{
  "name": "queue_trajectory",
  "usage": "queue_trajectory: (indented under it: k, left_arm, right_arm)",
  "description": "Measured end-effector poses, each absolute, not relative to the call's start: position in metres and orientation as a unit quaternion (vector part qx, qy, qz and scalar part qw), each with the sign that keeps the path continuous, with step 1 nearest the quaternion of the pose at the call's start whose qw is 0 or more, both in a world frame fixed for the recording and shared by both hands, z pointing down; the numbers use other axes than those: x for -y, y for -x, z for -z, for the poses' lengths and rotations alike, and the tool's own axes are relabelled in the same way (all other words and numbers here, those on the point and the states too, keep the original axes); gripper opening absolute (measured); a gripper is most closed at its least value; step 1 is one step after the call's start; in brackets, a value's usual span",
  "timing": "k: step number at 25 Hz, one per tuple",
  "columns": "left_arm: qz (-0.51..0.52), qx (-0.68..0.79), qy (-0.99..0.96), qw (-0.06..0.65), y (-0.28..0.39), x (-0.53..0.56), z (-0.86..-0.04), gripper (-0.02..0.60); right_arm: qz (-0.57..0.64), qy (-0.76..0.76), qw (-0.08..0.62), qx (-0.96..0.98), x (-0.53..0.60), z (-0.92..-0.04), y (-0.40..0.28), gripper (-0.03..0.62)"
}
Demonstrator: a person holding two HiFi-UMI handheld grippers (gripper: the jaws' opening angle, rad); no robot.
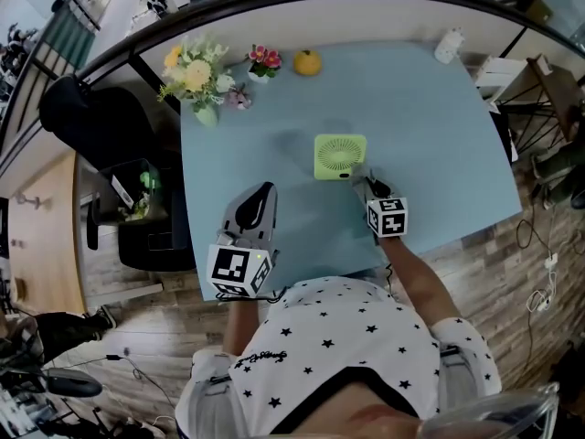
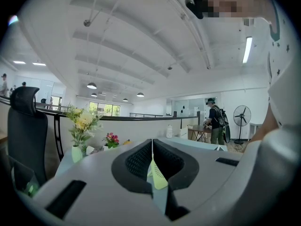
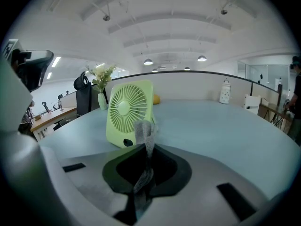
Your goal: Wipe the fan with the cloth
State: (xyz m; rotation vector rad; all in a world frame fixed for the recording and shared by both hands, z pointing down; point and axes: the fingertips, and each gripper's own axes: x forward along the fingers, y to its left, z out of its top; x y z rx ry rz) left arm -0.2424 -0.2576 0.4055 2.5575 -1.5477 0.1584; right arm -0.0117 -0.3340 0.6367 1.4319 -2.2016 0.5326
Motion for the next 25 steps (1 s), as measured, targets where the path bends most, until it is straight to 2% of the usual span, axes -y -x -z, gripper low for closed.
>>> queue_trajectory:
  k: [6, 15, 25]
  left_arm:
    - [-0.054, 0.516, -0.852, 0.071, 0.244, 0.259, -0.406, 0.032]
    - [-0.057, 0.512, -0.855, 0.062, 0.239, 0.262, -0.403, 0.032]
    - [-0.053, 0.505, -0.859, 0.061, 0.235, 0.262, -0.404, 0.032]
  right_arm:
    - [-0.194, -0.518, 0.169, 0.816, 0.332, -0.607, 0.017, 0.018]
    - [-0.164, -0.514, 0.049, 0.840, 0.331, -0.515, 0.017, 0.018]
    - [-0.100, -0.503, -0.004, 0.858, 0.310, -0.444, 0.022, 0.018]
